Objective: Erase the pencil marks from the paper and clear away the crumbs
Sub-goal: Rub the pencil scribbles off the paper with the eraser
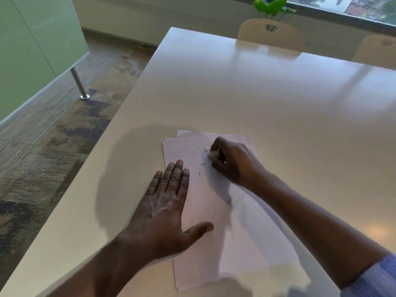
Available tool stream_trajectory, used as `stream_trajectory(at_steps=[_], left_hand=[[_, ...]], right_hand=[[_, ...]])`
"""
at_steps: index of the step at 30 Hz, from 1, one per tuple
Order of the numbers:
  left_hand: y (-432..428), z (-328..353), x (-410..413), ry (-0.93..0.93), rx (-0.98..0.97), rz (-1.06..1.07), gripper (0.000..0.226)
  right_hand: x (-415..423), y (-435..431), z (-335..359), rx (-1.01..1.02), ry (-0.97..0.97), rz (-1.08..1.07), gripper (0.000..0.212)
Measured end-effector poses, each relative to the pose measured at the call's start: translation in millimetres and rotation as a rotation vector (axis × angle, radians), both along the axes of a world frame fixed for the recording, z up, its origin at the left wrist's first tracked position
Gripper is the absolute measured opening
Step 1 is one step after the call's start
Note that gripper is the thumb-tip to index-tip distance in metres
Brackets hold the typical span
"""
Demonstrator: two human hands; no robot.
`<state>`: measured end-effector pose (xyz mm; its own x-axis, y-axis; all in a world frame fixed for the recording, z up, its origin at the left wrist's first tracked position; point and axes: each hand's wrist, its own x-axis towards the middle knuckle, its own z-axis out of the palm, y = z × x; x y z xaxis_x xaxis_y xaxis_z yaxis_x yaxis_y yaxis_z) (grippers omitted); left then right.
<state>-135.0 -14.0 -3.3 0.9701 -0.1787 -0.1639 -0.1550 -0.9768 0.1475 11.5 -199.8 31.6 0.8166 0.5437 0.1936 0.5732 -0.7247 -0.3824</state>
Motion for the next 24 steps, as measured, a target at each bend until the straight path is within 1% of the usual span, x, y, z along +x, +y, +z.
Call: stream_trajectory(at_steps=[5,9,11,15,19,22,24], left_hand=[[0.0,-1.7,0.3,-0.003,-0.003,0.007,0.117],[1.5,-5.4,0.3,-0.031,-0.02,0.002,0.118],[1.0,-6.4,-0.1,-0.025,-0.024,0.004,0.118],[0.8,-4.7,2.0,-0.032,-0.013,0.004,0.118],[1.0,-0.8,1.9,-0.005,0.009,-0.006,0.122],[4.0,-1.3,2.4,-0.011,-0.014,-0.014,0.122],[5.6,1.1,-0.8,-0.053,-0.034,-0.03,0.119]], right_hand=[[-18.0,23.0,-0.2,-0.013,0.046,0.14,0.012],[16.2,29.0,5.9,-0.028,0.019,0.017,0.014],[16.5,30.2,5.8,-0.031,0.009,0.027,0.013],[-13.5,26.0,-0.9,-0.043,0.066,0.13,0.01],[-13.3,8.3,4.0,-0.006,0.037,0.007,0.02],[-39.3,-8.2,12.3,0.064,0.115,-0.016,0.02],[-63.6,-19.2,12.6,0.079,0.163,-0.015,0.016]])
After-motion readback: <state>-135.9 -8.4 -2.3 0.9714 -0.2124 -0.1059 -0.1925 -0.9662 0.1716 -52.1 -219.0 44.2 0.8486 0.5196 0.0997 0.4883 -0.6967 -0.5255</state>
